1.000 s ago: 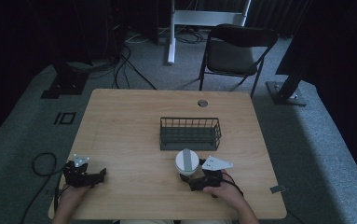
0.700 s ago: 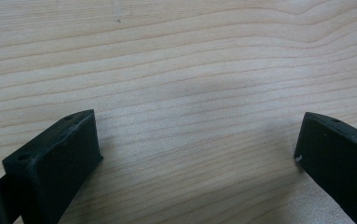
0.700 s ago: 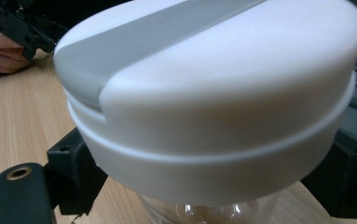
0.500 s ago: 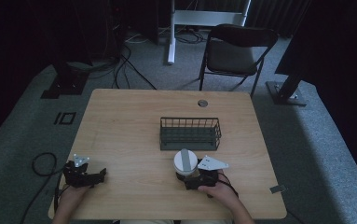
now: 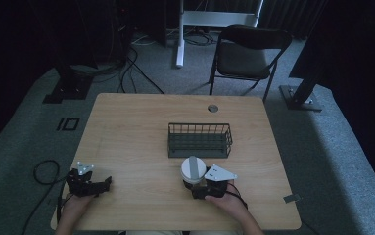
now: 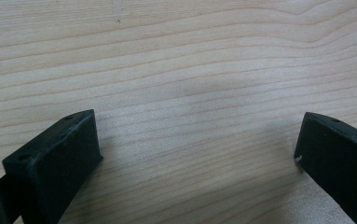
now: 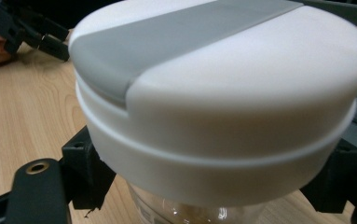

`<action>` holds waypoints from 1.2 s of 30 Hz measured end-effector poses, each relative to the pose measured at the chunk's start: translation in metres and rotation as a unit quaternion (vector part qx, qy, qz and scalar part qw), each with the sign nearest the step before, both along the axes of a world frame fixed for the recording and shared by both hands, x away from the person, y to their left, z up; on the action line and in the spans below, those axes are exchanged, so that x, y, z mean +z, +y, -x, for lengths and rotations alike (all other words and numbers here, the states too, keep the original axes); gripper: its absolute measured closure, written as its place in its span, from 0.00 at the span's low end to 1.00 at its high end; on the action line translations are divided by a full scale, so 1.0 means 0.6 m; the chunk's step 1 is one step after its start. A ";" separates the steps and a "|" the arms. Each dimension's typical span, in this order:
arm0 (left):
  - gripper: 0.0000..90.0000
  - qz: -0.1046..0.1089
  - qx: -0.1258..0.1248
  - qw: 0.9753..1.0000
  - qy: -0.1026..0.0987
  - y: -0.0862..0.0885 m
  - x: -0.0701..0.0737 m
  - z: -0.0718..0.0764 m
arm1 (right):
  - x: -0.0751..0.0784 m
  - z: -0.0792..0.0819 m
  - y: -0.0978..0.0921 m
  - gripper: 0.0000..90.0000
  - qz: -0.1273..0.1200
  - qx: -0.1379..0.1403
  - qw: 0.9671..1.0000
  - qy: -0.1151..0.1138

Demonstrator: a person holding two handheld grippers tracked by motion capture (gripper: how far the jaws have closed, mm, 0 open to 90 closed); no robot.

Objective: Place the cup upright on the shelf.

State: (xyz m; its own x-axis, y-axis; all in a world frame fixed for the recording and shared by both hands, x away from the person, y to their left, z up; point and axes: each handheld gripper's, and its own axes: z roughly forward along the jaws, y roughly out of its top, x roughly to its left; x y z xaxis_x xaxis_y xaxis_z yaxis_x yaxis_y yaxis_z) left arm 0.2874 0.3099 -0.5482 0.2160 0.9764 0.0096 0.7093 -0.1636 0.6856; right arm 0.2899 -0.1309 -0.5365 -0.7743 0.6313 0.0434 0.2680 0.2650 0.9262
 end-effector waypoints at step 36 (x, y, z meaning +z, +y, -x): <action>0.00 0.001 0.001 1.000 0.000 0.000 0.000 0.000 | 0.112 -0.044 -0.026 0.20 -0.031 -0.052 0.998 -0.021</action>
State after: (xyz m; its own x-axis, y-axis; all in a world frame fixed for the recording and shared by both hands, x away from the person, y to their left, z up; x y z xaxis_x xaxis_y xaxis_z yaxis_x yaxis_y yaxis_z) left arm 0.2874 0.3098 -0.5482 0.2142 0.9768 0.0078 0.7097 -0.1611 0.6859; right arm 0.3165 -0.1464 -0.4695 -0.7065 0.7056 0.0540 0.2525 0.1800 0.9507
